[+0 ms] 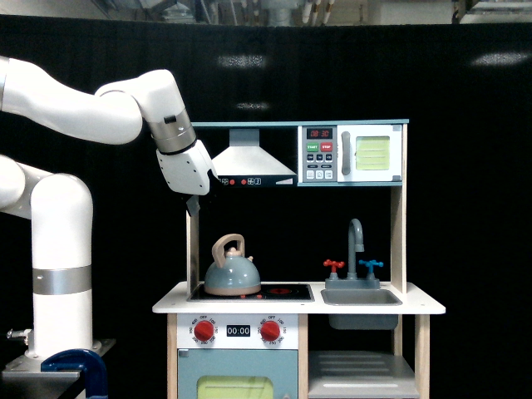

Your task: Place the teapot on the stove

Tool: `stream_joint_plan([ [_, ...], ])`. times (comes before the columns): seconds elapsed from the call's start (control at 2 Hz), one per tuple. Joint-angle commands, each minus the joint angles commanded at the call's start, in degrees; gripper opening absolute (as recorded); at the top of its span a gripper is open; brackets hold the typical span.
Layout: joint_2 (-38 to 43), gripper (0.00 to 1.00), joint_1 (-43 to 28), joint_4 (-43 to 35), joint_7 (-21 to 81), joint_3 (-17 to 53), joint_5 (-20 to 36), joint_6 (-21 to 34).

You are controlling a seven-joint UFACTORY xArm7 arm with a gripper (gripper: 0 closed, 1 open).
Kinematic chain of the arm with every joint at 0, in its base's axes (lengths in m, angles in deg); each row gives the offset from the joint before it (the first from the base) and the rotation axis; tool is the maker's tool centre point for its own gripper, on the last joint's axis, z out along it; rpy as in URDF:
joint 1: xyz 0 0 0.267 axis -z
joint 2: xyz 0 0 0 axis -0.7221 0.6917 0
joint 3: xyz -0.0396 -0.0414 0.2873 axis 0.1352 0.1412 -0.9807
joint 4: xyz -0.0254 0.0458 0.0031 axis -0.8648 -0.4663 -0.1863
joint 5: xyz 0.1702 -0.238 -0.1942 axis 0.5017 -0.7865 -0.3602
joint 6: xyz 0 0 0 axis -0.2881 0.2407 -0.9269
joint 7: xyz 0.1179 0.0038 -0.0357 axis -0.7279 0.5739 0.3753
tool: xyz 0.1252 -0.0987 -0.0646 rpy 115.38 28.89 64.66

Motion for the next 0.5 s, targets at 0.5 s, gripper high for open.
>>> stream_joint_plan([
  [0.5,-0.8,1.00,1.2,-1.0,0.9,1.7,-1.4,2.3],
])
